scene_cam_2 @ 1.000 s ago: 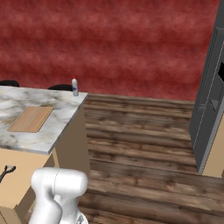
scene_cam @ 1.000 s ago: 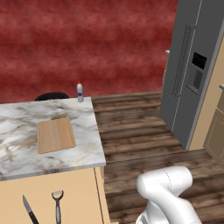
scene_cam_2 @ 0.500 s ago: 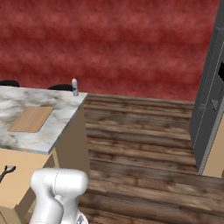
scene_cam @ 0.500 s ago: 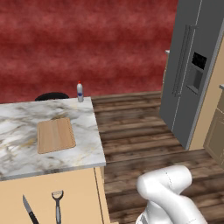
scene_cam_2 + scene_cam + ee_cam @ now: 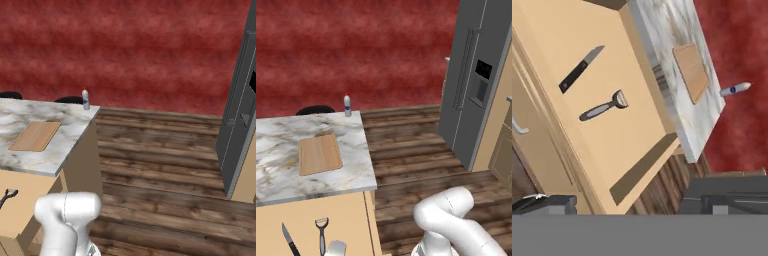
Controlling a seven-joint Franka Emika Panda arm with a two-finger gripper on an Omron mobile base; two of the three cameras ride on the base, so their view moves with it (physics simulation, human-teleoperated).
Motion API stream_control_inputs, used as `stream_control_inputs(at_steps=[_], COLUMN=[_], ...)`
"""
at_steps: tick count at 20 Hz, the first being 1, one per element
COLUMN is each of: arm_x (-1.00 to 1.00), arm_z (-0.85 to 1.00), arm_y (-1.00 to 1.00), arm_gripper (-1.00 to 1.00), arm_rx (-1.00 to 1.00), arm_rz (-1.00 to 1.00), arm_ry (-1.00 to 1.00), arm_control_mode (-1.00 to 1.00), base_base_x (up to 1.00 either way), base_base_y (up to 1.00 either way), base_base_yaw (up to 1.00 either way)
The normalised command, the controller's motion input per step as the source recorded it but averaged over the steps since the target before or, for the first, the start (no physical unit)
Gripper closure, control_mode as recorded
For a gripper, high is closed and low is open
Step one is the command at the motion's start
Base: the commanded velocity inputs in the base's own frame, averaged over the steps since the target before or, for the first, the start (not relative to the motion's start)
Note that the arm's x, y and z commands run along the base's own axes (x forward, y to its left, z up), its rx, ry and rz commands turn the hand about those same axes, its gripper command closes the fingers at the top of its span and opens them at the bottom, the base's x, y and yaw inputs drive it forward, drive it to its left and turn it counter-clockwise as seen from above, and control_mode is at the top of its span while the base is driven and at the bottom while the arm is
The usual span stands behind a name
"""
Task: Open the drawer on the left and place the cutting tools on the cutting board.
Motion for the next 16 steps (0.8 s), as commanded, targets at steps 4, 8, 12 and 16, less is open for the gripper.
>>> stream_control_inputs(at_steps=[4, 8, 12, 16], arm_x=[0.64, 0.52, 0.67, 0.56], arm_z=[0.16, 0.00, 0.00, 0.00], arm_y=[-0.16, 0.00, 0.00, 0.05], arm_gripper=[-1.00, -1.00, -1.00, -1.00], arm_rx=[0.02, 0.00, 0.01, 0.11], arm_rz=[0.08, 0.07, -0.01, -0.16], arm_ry=[0.26, 0.15, 0.15, 0.21], arm_control_mode=[-1.00, -1.00, -1.00, -1.00], base_base_x=[0.00, 0.00, 0.00, 0.00], base_base_y=[0.00, 0.00, 0.00, 0.00], base_base_yaw=[0.00, 0.00, 0.00, 0.00])
